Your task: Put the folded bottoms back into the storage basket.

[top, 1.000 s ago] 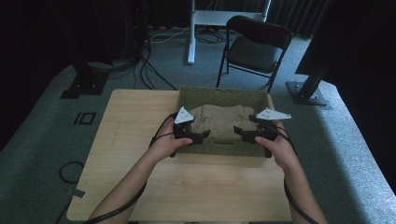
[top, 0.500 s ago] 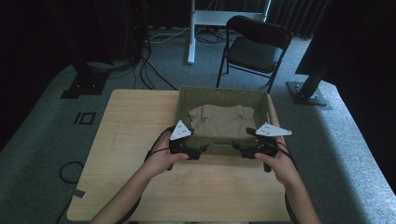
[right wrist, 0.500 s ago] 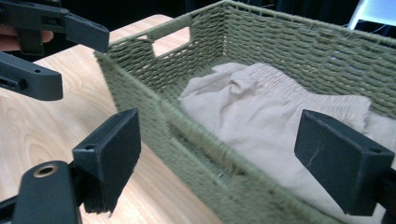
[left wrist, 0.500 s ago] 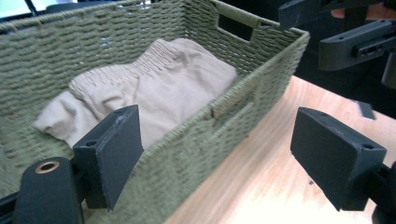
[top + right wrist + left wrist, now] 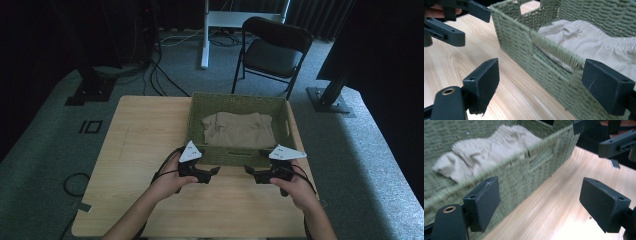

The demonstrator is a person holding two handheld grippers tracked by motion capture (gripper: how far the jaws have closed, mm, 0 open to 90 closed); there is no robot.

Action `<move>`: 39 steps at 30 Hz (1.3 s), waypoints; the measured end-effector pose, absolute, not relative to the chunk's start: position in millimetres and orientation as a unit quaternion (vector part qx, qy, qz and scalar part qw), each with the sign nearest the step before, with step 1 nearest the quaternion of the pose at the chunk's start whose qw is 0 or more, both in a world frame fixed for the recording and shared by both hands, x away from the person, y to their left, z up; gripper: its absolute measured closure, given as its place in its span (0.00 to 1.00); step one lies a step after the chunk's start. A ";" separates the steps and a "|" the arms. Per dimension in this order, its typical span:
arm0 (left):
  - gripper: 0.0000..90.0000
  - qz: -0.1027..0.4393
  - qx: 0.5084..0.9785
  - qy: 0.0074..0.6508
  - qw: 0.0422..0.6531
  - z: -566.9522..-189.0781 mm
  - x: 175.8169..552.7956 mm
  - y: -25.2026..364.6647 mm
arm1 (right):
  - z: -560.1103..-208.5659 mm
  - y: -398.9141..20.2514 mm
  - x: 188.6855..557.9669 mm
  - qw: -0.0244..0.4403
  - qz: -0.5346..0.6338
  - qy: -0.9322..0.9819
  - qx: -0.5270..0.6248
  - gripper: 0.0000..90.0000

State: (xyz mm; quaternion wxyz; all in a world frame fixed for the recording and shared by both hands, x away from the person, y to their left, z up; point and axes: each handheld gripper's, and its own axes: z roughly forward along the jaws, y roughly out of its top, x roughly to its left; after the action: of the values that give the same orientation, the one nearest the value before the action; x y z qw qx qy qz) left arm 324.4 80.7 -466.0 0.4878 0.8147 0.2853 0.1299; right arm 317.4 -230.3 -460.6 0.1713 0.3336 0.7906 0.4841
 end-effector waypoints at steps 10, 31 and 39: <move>0.20 0.119 0.811 0.313 0.480 -492.0 322.7 96.1 | -491.2 -240.2 312.1 0.170 0.465 0.791 0.360 0.16; 0.20 0.137 0.805 0.382 0.433 -529.1 312.9 140.6 | -541.1 -274.2 301.1 0.190 0.401 0.793 0.417 0.15; 0.20 0.149 0.793 0.406 0.429 -533.5 309.0 160.2 | -546.1 -284.2 296.1 0.205 0.384 0.791 0.431 0.15</move>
State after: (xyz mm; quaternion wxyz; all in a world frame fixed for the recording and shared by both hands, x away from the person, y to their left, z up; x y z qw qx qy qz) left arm 309.0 160.2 -533.5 0.4288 0.7934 0.4056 0.1486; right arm 296.1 -284.2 -546.1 0.2050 0.4311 0.7906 0.3836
